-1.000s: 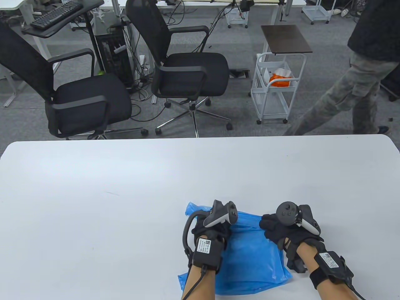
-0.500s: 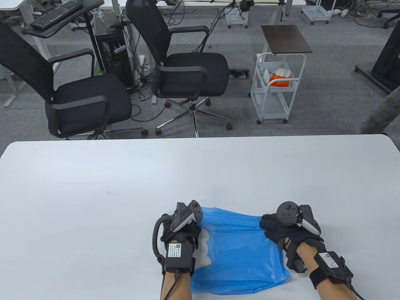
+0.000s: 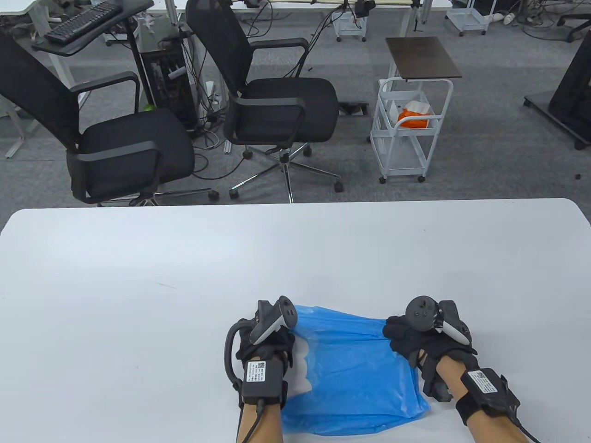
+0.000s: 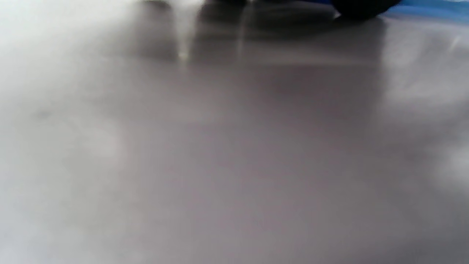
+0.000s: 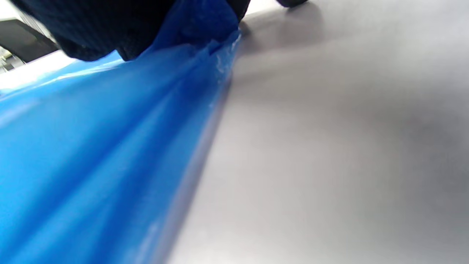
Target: Squeeze plastic bag to expel air
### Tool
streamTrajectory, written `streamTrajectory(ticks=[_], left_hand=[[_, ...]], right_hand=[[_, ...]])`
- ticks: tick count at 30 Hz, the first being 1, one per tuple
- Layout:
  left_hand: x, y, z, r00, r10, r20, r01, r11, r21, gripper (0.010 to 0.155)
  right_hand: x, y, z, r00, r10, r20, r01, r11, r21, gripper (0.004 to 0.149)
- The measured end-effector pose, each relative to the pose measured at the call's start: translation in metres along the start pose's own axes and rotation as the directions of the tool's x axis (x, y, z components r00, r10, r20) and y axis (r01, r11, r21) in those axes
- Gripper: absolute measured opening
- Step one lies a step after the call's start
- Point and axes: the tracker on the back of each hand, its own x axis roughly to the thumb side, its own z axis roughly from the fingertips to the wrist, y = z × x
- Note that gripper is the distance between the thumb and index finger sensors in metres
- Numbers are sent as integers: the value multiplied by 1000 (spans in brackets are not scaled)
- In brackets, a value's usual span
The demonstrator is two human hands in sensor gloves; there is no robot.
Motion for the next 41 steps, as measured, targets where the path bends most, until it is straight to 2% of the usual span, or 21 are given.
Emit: streamTrajectory(ticks=[2,3,5,7,10,13,16,19,23,28,30,32,36,41], left_hand=[[1,1,4,1000,-25,11,25,1000,-11,63],[1,3,7,999,-41,9,41,999,3,64],[-1,12,20,999,-33,32,30,996,86,68],[-5,21,33,998,-26,50,19,992,125,70],[-18,40,68,995,20,98,-42,971,237,71],[-34,49,100,989,76,128,-114,941,319,72],[-51,46,130,983,116,141,-161,913,374,72],[-64,36,153,986,103,135,-149,906,397,72],[-76,13,177,970,177,169,-230,892,389,71],[-84,-13,184,961,207,182,-262,891,371,71],[-90,-20,179,954,252,161,-292,903,316,71],[-89,-23,178,952,258,162,-297,906,303,70],[-80,-24,178,978,152,141,-188,936,299,71],[-80,-24,178,976,165,143,-201,934,297,70]], right_hand=[[1,-2,3,998,59,-8,-59,996,62,54],[-1,-4,5,999,40,-7,-39,998,52,55],[-9,-12,16,996,-84,20,85,995,-52,58],[-18,-18,26,990,-138,12,138,985,-100,61],[-35,-28,51,997,-69,-41,62,986,-158,63],[-47,-32,73,996,-60,-72,44,976,-212,65],[-54,-33,98,992,-97,-79,70,951,-300,65],[-54,-28,117,993,-80,-90,47,947,-318,65],[-46,-13,139,996,-47,-74,20,944,-328,65],[-41,7,151,998,-57,-40,40,942,-334,64],[-44,15,151,997,-56,-44,40,947,-318,64],[-45,18,150,998,-50,-34,39,964,-264,64],[-47,19,148,998,-52,-48,37,964,-264,64],[-51,19,147,996,-70,-56,54,966,-252,64]])
